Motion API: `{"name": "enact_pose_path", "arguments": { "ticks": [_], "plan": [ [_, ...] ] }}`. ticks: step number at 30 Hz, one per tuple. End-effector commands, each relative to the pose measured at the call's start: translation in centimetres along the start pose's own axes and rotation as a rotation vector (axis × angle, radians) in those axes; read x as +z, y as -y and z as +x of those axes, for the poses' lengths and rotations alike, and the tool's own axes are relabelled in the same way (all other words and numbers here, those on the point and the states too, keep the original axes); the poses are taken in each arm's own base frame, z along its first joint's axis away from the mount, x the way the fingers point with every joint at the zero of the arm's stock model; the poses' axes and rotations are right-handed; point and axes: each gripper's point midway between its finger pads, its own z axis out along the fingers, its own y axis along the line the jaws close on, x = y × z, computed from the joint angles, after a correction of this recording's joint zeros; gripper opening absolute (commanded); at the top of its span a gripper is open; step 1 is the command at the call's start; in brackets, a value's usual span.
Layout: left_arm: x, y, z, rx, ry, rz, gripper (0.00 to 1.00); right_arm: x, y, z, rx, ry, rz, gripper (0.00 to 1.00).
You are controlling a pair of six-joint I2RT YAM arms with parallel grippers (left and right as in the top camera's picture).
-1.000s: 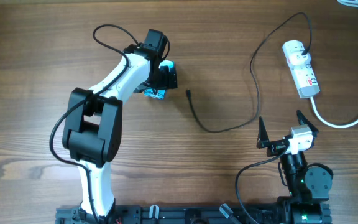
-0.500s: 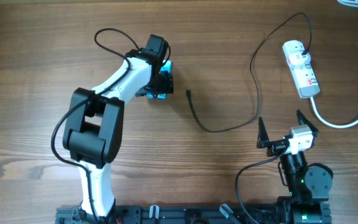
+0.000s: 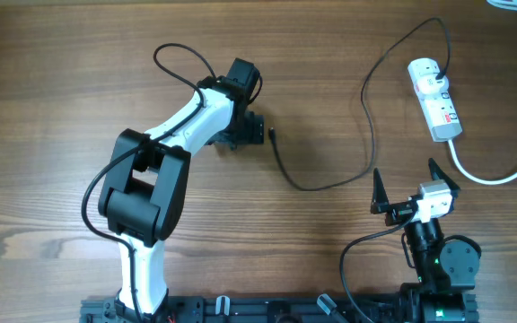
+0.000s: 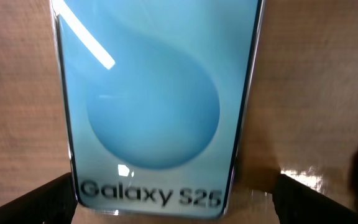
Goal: Plug charger to phone and switch on socket
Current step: 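Lower the left gripper and grasp the phone's top edge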
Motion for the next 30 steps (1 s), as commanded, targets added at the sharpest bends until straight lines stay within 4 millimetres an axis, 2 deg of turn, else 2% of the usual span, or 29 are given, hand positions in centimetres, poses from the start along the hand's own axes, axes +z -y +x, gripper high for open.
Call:
{"name": "enact_pose_path", "arguments": {
  "ticks": [1,2,6,11,15,19,25,30],
  "plan": [
    [1.9,-1.6,-0.1,-0.004,0.021,-0.082,1.0,0.0,0.4,-0.2,0.006,0.007,0.022,1.0],
    [1.8,-1.1,-1.3,-0.011,0.073,-0.062,1.0,0.0,0.4,-0.1,0.006,0.007,0.022,1.0],
    [1.5,-0.9,-4.2,-0.035,0.19,-0.047,1.0,0.0,0.4,-0.1,0.006,0.007,0.022,1.0],
    [1.1,-0.8,-6.5,-0.058,0.277,-0.03,1.0,0.0,0.4,-0.1,0.006,0.007,0.022,1.0],
    [1.1,-1.5,-6.8,-0.074,0.282,-0.033,1.0,0.0,0.4,-0.2,0.006,0.007,0.022,1.0],
    [1.4,-1.6,-6.3,-0.072,0.267,-0.036,1.0,0.0,0.4,-0.1,0.006,0.007,0.022,1.0],
    [1.9,-1.9,-5.6,-0.069,0.248,-0.044,0.86,0.0,0.4,-0.1,0.006,0.007,0.022,1.0],
    [1.9,-1.7,-5.5,-0.067,0.241,-0.033,0.86,0.0,0.4,-0.2,0.006,0.007,0.022,1.0]
  ]
}}
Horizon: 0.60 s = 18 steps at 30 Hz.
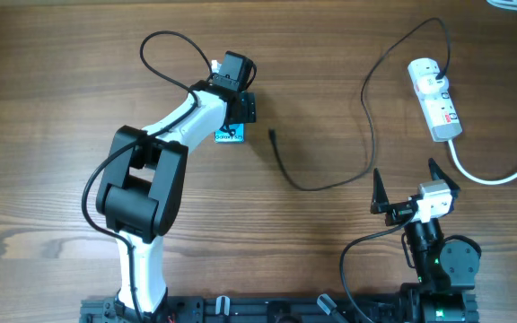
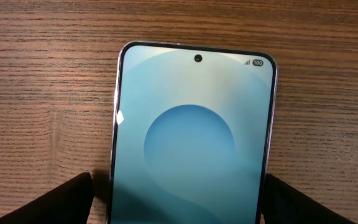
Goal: Plug charger to phone and switch on socket
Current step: 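Lower the left gripper and grasp the phone's top edge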
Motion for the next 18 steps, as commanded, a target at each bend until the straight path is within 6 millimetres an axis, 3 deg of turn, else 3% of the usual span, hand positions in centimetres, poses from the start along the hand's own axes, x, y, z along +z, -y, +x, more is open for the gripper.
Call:
{"name": "enact_pose_path", "arguments": {
  "ticks": [1,7,13,18],
  "plan": [
    [1.0,-0.2,1.8,0.008,-0.057,0.001,0.85,0.0,0.4,-0.1,0.006,0.007,0.022,1.0],
    [0.4,1.2,5.3,0.015,-0.222,0.103,0.73,0.0,0.4,-0.1,0.007,0.007,0.022,1.0],
    [0.4,1.0,5.6,0.015,-0.233,0.099,0.73,0.0,0.4,-0.1,0.007,0.007,0.022,1.0],
    [-0.2,0.9,7.6,0.017,-0.325,0.106,0.73,0.0,0.4,-0.1,0.007,0.007,0.022,1.0]
  ]
}}
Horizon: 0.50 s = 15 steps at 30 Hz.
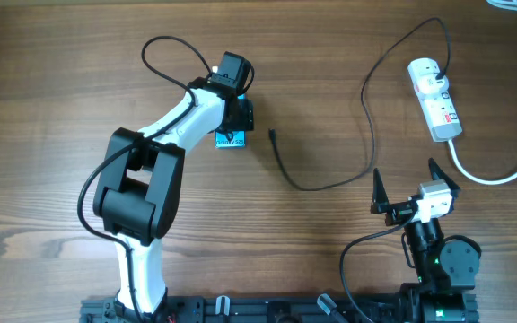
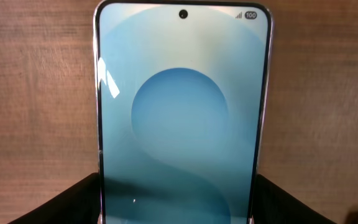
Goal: Plug charger to phone and switch on socket
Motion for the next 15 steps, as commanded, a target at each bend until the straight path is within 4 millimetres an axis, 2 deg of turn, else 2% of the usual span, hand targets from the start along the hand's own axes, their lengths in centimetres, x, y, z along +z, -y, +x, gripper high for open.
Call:
{"name": "enact_pose_path", "arguments": {
  "ticks": [1,4,9,12,15],
  "plan": [
    [1.4,0.7,5.1,-0.009,-0.206,0.071,0.73,0.0,0.4,-0.1,0.006,0.007,0.022,1.0],
    [0.8,0.7,7.5,-0.016,-0.316,0.086,0.73,0.0,0.4,-0.1,0.007,0.007,0.022,1.0],
    [-0.6,-0.7,11.0,-0.025,-0.47,0.029,0.71,0.0,0.4,-0.1,0.006,0.007,0.022,1.0],
    [-0.6,-0.8,11.2,-0.026,-0.477,0.025,0.77,0.0,0.4,-0.1,0.007,0.007,0.022,1.0],
    [-0.3,-0.5,10.5,-0.024,-0.448,0.039,0.84,0.0,0.4,-0.1,0.006,0.007,0.022,1.0]
  ]
}}
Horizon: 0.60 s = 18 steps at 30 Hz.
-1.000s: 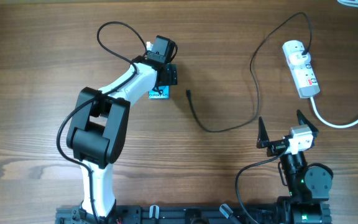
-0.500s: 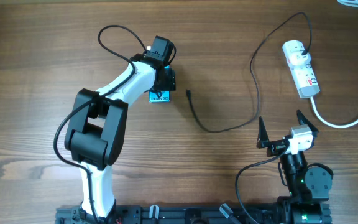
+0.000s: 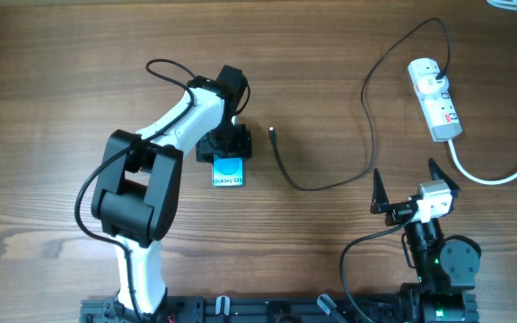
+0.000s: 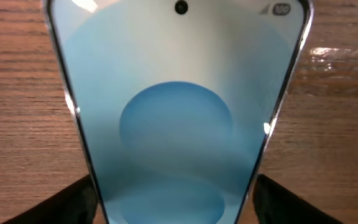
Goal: Plug charger to phone and switch on socket
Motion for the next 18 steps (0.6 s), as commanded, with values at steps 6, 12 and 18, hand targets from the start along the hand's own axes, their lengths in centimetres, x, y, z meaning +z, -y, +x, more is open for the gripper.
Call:
{"name": "enact_pose_path", "arguments": {
  "ticks": [6,12,18],
  "plan": [
    [2.56,0.47,0.63,-0.008,-0.047,0.037,1.0,-0.05,0.41,-0.15,0.006,0.007,0.022,1.0],
    [2.56,0.48,0.59,-0.008,-0.046,0.037,1.0,-0.05,0.41,-0.15,0.006,0.007,0.022,1.0],
    [2.59,0.13,1.03,-0.018,-0.062,0.021,0.92,-0.05,0.41,-0.15,0.006,0.007,0.022,1.0]
  ]
}}
